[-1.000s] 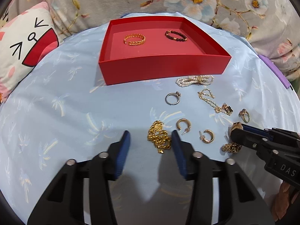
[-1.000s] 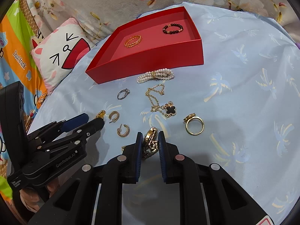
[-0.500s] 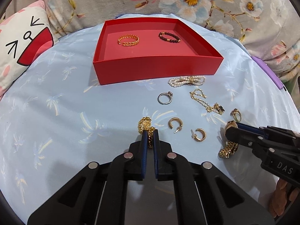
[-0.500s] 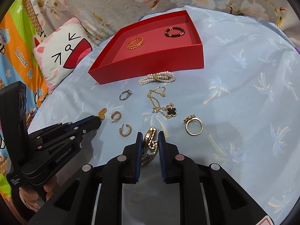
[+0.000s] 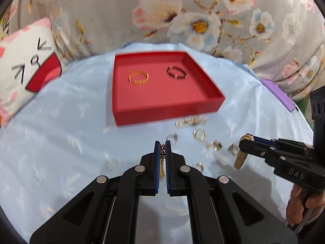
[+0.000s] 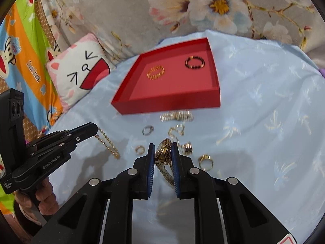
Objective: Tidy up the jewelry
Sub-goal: 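Grasp the gold chain with the left tool while the right tool grasps the gold watch, then lower the chain and watch into the red box and open both tools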
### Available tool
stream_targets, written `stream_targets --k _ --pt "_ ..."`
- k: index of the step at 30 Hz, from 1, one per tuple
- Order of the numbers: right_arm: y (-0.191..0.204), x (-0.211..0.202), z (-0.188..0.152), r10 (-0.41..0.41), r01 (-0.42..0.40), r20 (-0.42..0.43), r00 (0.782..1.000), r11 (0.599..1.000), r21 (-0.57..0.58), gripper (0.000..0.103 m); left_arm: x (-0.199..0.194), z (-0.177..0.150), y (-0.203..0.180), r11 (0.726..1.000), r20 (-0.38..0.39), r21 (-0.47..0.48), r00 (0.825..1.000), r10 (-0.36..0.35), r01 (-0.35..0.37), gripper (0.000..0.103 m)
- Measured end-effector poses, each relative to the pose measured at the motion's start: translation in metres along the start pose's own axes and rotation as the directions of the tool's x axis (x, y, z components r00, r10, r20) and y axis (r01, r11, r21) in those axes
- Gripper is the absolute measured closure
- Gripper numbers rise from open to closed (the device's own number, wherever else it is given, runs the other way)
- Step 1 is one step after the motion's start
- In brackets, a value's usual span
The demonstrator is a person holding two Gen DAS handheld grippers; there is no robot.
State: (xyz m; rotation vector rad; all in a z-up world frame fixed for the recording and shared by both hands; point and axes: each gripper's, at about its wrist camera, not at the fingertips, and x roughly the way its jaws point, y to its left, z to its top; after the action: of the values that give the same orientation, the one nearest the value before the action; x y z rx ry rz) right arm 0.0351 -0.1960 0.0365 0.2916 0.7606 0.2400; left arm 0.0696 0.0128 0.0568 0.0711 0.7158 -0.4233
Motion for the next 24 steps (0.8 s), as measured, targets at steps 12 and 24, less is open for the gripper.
stream_targets --k 12,24 --pt "0.009 0.003 0.112 0.042 -0.037 0.099 0.994 0.998 -0.052 0.088 -0.009 0.106 0.008 0.998 0.168 0.028 0.984 0.052 -0.058 0.100" --pt "-0.013 0.101 0.167 0.038 -0.038 0.045 0.998 0.999 0.007 0.088 0.092 0.142 0.033 0.994 0.091 -0.043 0.991 0.100 -0.096 0.100"
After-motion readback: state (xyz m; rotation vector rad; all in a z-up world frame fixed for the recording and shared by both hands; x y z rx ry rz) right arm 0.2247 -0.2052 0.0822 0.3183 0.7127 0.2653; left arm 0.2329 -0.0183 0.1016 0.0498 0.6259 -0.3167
